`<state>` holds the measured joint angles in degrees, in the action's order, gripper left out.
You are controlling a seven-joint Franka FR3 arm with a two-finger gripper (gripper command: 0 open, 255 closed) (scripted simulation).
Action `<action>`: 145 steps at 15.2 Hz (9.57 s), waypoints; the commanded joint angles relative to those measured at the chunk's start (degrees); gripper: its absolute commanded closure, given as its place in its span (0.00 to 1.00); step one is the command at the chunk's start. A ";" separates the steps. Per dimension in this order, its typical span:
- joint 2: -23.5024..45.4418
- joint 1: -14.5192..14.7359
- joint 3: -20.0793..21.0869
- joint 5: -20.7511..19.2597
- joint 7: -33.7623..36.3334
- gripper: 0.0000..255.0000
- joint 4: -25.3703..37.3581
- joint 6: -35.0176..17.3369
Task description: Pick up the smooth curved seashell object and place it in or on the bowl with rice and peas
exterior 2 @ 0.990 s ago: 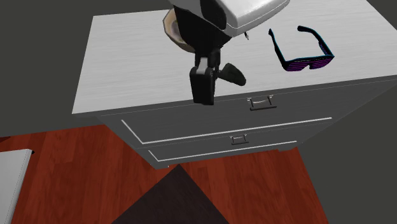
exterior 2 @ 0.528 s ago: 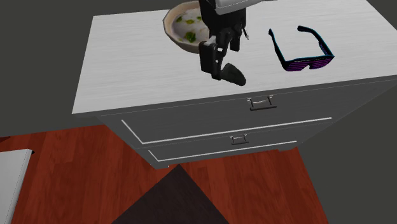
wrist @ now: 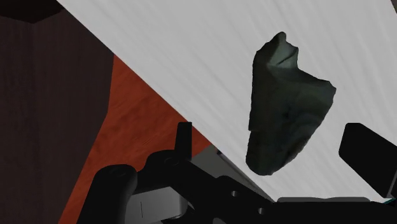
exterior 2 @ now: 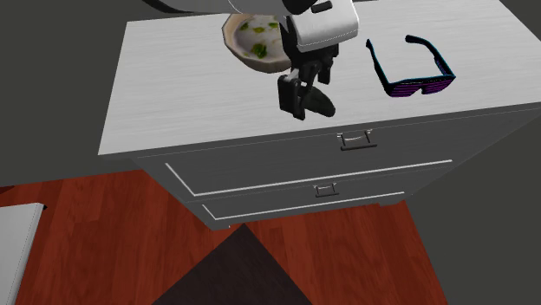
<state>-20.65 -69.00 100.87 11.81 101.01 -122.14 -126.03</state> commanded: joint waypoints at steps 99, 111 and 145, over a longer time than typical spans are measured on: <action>-2.85 -14.94 10.27 11.37 -3.35 1.00 7.79 4.81; 1.76 -10.08 4.51 5.78 0.05 1.00 12.52 12.06; -15.52 -23.19 18.01 17.59 6.97 1.00 40.59 26.41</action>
<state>-36.07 -92.48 118.82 29.28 108.02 -80.79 -98.87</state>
